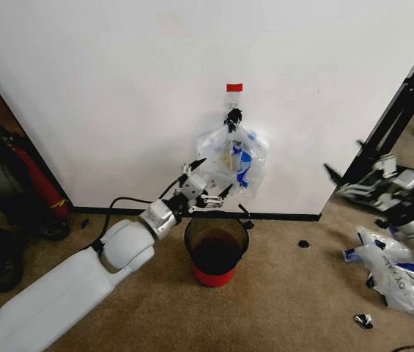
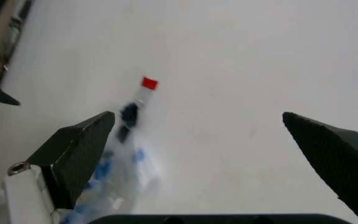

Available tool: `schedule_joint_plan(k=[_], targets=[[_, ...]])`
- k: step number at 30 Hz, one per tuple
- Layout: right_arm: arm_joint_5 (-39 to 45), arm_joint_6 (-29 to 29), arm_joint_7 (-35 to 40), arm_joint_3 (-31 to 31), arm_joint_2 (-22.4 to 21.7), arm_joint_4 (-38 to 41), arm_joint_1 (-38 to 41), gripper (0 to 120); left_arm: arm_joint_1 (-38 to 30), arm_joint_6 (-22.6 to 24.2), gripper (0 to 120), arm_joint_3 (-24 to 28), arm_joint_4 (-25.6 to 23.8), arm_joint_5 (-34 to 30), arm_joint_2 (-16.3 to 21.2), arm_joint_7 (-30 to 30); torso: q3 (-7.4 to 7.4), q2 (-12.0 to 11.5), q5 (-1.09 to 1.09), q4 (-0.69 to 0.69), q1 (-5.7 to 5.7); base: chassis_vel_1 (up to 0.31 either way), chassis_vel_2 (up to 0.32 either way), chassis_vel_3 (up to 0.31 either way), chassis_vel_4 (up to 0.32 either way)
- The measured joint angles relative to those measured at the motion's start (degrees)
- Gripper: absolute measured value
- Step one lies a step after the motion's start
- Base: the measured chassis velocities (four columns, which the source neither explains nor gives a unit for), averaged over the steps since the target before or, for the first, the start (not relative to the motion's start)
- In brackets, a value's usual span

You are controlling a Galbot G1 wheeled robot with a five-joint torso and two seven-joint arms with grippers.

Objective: Pick up the garbage bag from the wall and place it over the trash bin.

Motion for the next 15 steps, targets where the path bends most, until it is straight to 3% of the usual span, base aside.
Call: schedule_joint_plan(k=[4,11,15], targets=[[-3.8,0.5,2.4,3.5,-0.6,-1.7,-0.4,100,-10.1,3.0,100,10.1,5.5,-2.3,-4.6,-3.3,0.00,0.0,0.01,-0.01,0.00,0.000,0.000,0.000,0.000],[-4.1,0.7,5.3,3.5,0.8,-1.8,-1.0,100,-20.4,8.7,100,16.8,11.8,-2.6,-11.4,-6.7,0.00,0.0,0.02,-0.02,0.00,0.000,0.000,0.000,0.000],[-4.0,0.8,6.8,4.1,1.2,-2.7,-0.8,100,-22.7,12.1,100,18.9,13.2,-2.1,-12.4,-6.8,0.00,0.0,-0.01,-0.01,0.00,0.000,0.000,0.000,0.000]])
